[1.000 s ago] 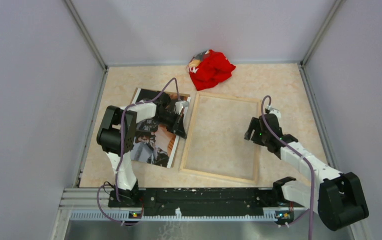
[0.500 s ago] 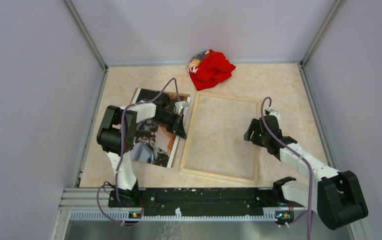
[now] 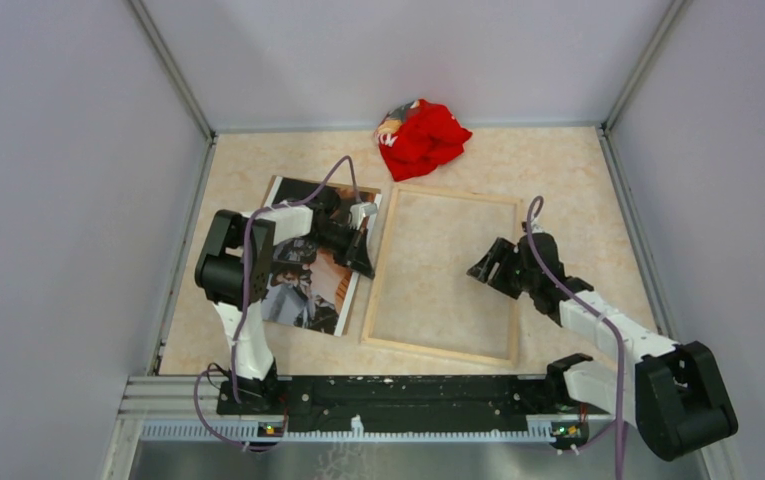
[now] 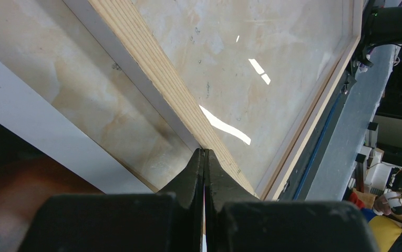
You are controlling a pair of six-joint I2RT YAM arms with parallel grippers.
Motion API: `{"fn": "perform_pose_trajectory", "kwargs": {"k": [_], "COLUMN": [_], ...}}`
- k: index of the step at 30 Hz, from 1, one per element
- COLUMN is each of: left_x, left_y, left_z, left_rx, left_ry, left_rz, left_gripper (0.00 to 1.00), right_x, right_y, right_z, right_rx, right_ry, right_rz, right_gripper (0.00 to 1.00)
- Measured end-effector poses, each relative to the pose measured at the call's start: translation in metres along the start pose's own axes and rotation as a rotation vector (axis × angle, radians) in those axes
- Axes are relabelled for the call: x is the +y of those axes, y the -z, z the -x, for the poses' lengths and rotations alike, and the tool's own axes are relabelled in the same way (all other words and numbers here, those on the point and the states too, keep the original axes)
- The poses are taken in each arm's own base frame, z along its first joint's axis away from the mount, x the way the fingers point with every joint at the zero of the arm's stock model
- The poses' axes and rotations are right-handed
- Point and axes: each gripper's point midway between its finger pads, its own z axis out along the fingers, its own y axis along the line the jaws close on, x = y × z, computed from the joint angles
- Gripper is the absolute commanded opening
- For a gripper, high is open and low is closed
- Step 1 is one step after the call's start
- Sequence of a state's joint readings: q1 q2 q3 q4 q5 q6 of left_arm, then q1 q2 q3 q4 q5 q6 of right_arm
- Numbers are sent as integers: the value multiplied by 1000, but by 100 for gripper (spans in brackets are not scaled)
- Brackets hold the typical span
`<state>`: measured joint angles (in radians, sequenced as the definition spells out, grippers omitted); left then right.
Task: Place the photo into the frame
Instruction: Place the photo frame item in the photo frame, then move the photo frame to the center of the board.
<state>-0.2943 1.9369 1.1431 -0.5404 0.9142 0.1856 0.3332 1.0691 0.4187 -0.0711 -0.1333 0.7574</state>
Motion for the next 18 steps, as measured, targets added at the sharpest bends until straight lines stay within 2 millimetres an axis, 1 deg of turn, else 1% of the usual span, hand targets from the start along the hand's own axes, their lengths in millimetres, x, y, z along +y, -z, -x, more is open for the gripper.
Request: {"fn": "perform_pose_trajectory", "kwargs": {"k": [2,5,7,9,11,12,14,16,18], "left_x": [0,0,0,0,0,0,1,1,1], "left_y": [0,-1,-1,-1,0,0,1,1,1], "left_z": [0,0,0,0,0,0,0,0,0], "left_rx": [-1,0,0,0,-1,-1,-3,-3,-3], "left_ry": [0,1,1,1,1,2,3,4,4], "left_rz": [-4,-6,-6,-6,-6,-5,-5,-4,-4], "left_gripper": [0,0,0,0,0,0,0,0,0], "right_x": [3,1,-1,-3,-11,-17,-32,-48,-55], "right_y": [1,4,10,17,27,32,41,49,51], "right_z": [-2,-3,1,11,25,34,44,49,47], "right_rx": [11,22,10,-17,-61,-91,-131,-159,-155], "right_ry": [-7,-7,-1,5,-3,-14,-41,-66,-73], "right_rz": [12,-2,-26,-47,-83,-106,-155,-214,-239], "right_gripper": [66,73,75,77,77,77,78,77,77]}}
